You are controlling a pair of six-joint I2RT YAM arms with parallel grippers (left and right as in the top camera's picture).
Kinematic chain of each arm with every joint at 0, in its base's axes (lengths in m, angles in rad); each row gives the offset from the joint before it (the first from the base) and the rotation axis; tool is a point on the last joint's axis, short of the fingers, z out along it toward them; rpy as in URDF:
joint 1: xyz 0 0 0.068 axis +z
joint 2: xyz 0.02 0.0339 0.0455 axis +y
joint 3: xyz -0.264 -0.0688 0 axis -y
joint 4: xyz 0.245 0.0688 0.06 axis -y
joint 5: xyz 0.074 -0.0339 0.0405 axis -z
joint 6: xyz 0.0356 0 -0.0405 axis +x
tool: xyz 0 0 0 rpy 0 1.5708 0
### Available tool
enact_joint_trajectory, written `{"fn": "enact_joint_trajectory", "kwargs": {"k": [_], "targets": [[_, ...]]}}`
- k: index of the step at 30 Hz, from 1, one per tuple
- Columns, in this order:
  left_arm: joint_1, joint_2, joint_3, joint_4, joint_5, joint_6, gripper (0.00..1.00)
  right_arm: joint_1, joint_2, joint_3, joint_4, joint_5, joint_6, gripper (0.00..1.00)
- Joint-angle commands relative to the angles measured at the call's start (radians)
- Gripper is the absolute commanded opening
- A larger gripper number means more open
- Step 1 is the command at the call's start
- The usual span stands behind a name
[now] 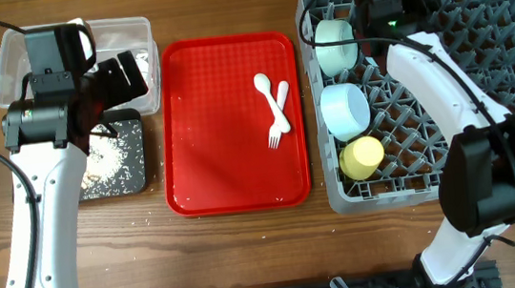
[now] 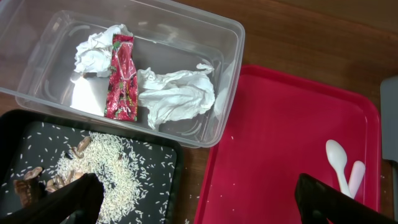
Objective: Sort waste into correct bins and load items into the dishwasher rack
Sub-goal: 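Stand the light-blue plate upright in the dish rack, then grasp the white spoon on the red tray with the right gripper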
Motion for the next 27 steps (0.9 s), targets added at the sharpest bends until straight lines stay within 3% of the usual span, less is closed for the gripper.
{"fn": "enact_joint_trajectory", "kwargs": {"k": [1, 5, 11, 13, 16, 22, 27], "targets": [[0.006, 0.001, 0.008, 0.003, -0.010, 0.016, 1.00, 0.005, -0.083, 0.009, -0.074, -0.126, 0.053, 0.94], [0.006, 0.001, 0.008, 0.003, -0.010, 0.016, 1.00, 0.021, -0.228, 0.010, -0.168, -0.314, 0.163, 1.00], [0.006, 0.001, 0.008, 0.003, -0.010, 0.016, 1.00, 0.029, -0.369, 0.008, -0.214, -1.084, 0.515, 1.00], [0.006, 0.001, 0.008, 0.003, -0.010, 0.016, 1.00, 0.052, -0.336, 0.002, -0.200, -1.278, 0.621, 0.93], [0.006, 0.001, 0.008, 0.003, -0.010, 0.016, 1.00, 0.143, -0.261, 0.002, -0.230, -1.236, 0.646, 0.89], [0.006, 0.001, 0.008, 0.003, -0.010, 0.016, 1.00, 0.393, -0.098, 0.002, -0.339, -0.881, 0.779, 0.82], [0.006, 0.001, 0.008, 0.003, -0.010, 0.016, 1.00, 0.467, 0.004, 0.002, -0.422, -0.764, 0.858, 0.75]]}}
